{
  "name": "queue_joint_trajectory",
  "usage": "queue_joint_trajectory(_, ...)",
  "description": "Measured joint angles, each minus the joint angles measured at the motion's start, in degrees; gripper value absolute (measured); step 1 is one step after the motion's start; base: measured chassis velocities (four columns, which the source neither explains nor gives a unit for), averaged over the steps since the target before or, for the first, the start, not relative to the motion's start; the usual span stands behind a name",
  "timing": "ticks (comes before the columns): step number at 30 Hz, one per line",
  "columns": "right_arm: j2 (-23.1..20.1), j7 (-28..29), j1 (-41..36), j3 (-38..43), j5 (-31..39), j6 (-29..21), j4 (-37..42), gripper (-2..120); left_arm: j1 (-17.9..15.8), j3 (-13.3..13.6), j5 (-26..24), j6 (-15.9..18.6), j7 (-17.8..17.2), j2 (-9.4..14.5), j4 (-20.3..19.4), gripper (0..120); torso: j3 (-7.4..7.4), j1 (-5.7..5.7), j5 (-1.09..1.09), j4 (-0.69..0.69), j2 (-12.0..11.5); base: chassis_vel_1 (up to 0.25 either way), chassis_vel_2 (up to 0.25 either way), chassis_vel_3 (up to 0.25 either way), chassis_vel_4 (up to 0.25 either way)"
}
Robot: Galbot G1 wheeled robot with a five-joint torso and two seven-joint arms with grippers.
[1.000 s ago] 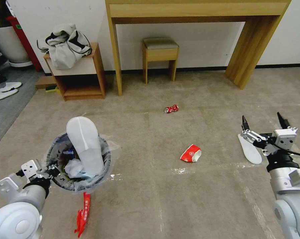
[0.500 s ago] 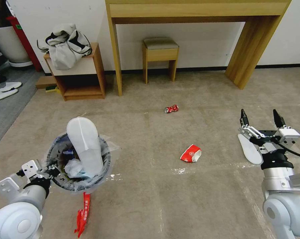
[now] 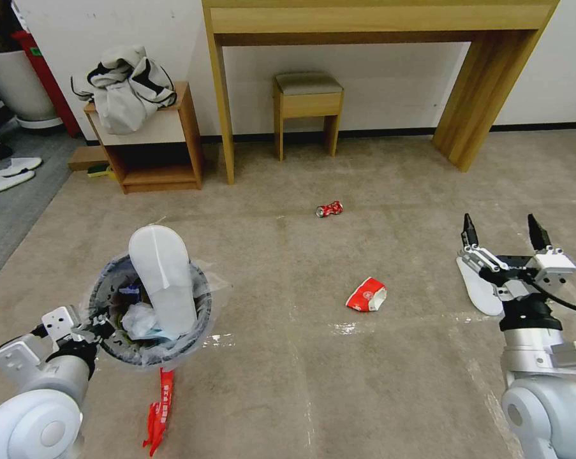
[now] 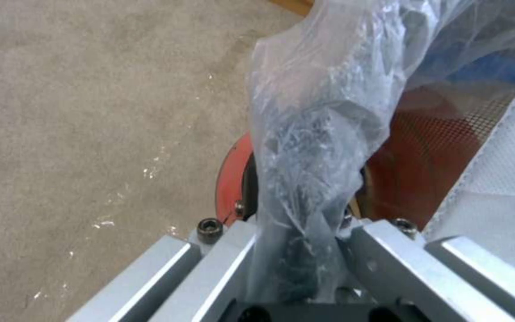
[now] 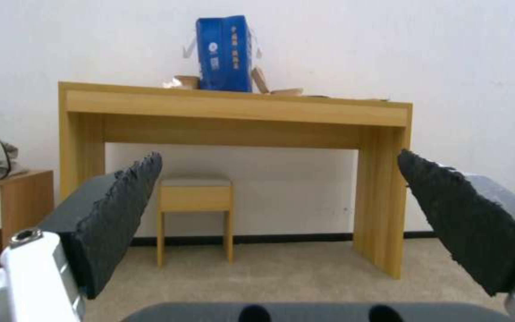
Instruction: Pick up the trash bin and place the garbage on the floor into it.
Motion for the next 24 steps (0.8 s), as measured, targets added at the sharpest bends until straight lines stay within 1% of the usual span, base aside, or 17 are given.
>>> queue_joint_trajectory(9,0.6,-0.1,0.0,-0.1,-1.1,0.0,-0.3,100,0.0,-0.3,0.0,0.1,0.0,0.1,0.0,0,0.0,0.0,0.0,0.0,0.0,0.0,0.0,0.0,0.0)
queue_joint_trajectory(13,1.0,-0.1,0.0,-0.3,-1.4,0.1,-0.4,100,0.0,-0.4,0.0,0.1,0.0,0.1,0.0,0,-0.01,0.0,0.0,0.0,0.0,-0.066,0.066,0.063,-0.048)
queue_joint_trajectory(24,1.1,-0.1,-0.2,-0.3,-1.7,0.6,-0.6,100,-0.2,-0.4,0.3,0.0,0.5,0.1,0.0,0,0.0,0.01,0.0,0.01,0.0,-0.121,0.125,0.115,-0.126)
